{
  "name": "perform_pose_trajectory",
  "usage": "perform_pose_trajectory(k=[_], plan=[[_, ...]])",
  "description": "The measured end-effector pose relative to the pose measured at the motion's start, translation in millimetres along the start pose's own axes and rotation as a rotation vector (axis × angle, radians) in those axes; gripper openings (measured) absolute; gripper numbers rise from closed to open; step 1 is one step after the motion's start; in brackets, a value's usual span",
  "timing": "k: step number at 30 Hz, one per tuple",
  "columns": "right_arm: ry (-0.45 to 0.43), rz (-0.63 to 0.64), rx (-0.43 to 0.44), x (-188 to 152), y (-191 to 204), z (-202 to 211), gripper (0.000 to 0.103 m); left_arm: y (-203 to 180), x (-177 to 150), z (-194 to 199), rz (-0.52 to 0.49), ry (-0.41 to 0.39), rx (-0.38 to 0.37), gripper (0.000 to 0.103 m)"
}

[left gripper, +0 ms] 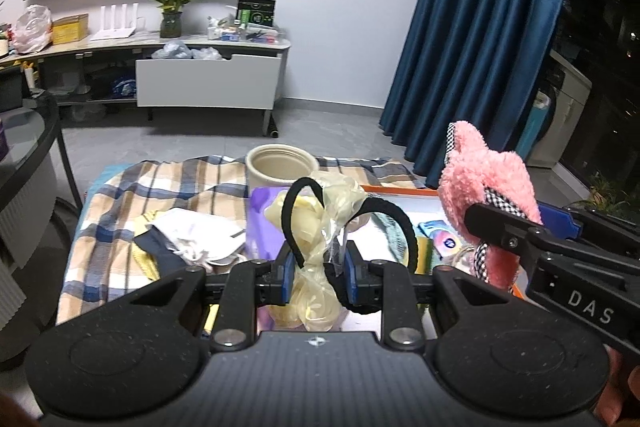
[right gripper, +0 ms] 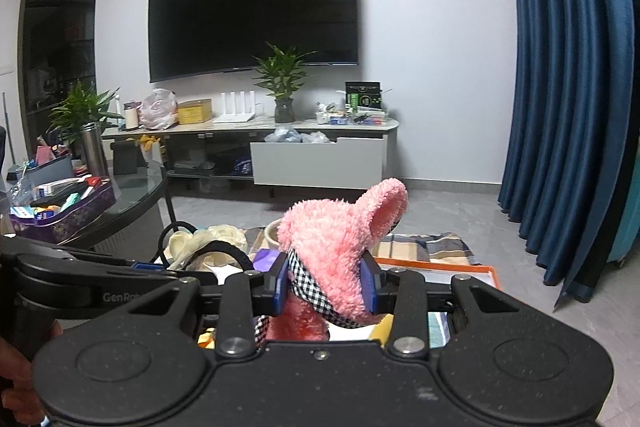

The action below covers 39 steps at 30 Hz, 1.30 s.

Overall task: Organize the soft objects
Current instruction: 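Carry the plastic bag in the left tool while the right carries the pink plush toward the box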

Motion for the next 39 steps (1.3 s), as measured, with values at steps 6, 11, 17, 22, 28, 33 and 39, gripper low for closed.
perform_pose_trajectory(k=[6, 11, 17, 22, 28, 33, 39], plan=[[0.001, -0.013, -0.025, -3.0, -13.5, 1.9, 0.044, -12.6, -0.7, -9.0, -0.019, 0.01, -0.028, 0.026], [0.001, -0.027, -0.052, -4.1, -25.9, 2.2, 0.044, -21.8, -2.9, -17.9, -0.03, 0.024, -0.052, 0.026], [0.013, -0.046, -0.094, -8.7, -43.7, 2.2, 0.044, -33.0, -5.4, -27.2, -0.045, 0.04, -0.081, 0.026], [0.021, -0.059, -0.128, -13.3, -58.7, 2.0, 0.044, -40.2, -8.7, -36.7, -0.052, 0.056, -0.1, 0.026], [0.042, -0.082, -0.167, -20.0, -78.2, -2.6, 0.044, -54.3, -13.2, -50.6, -0.067, 0.079, -0.126, 0.026], [0.057, -0.088, -0.19, -25.8, -90.5, -5.5, 0.044, -64.2, -17.7, -61.1, -0.074, 0.099, -0.15, 0.026], [0.076, -0.093, -0.208, -32.4, -103.2, -9.7, 0.045, -72.1, -23.3, -72.4, -0.083, 0.123, -0.163, 0.026]])
Point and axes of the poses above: each gripper's, at about its wrist camera, not at the fingertips, and z roughly against the way its jaws point, y to its left, x to its top, the point moved 6 cm from there along -z, roughly the way its jaws point, and after that the axes turned 11 degrees about -x, right-handed, at the moved point
